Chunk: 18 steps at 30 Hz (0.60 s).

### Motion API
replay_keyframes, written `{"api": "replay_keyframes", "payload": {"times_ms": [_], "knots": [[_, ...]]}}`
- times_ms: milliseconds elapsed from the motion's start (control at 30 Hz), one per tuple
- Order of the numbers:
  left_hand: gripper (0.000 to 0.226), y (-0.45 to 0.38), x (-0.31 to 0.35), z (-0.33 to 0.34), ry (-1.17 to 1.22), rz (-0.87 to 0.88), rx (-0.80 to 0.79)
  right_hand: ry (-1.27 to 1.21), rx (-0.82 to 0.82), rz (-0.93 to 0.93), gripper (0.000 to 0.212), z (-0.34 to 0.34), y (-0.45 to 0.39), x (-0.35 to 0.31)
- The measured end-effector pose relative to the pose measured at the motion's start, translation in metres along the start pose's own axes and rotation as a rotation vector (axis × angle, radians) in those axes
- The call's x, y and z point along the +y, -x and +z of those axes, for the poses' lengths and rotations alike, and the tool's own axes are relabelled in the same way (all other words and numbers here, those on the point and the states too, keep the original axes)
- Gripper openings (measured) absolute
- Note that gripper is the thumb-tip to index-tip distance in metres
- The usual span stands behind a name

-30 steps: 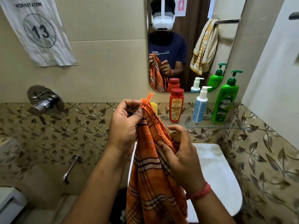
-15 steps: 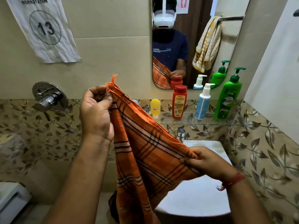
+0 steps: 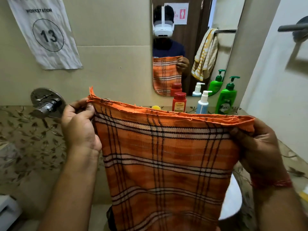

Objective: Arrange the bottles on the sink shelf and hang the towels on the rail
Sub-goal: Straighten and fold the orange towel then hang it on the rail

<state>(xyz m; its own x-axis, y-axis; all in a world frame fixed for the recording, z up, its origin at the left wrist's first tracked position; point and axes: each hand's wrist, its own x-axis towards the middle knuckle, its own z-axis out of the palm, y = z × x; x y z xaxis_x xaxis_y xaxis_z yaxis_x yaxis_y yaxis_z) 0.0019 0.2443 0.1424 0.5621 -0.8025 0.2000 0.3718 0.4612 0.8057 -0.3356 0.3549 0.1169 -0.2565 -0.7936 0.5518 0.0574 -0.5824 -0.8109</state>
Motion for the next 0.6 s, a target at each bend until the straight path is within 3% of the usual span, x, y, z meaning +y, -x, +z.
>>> {"api": "replay_keyframes", "payload": {"times_ms": [200, 300, 600], "knots": [[0.031, 0.021, -0.013, 0.000, -0.108, 0.078, -0.055, 0.391, 0.231, -0.136, 0.014, 0.005, -0.002, -0.016], [0.031, 0.030, -0.016, 0.003, -0.138, 0.109, -0.082, 0.506, 0.247, -0.127, 0.015, -0.002, -0.005, -0.016], [0.028, 0.051, -0.021, 0.013, -0.244, 0.187, -0.108, 0.533, 0.412, -0.136, 0.007, -0.024, 0.004, -0.006]]}}
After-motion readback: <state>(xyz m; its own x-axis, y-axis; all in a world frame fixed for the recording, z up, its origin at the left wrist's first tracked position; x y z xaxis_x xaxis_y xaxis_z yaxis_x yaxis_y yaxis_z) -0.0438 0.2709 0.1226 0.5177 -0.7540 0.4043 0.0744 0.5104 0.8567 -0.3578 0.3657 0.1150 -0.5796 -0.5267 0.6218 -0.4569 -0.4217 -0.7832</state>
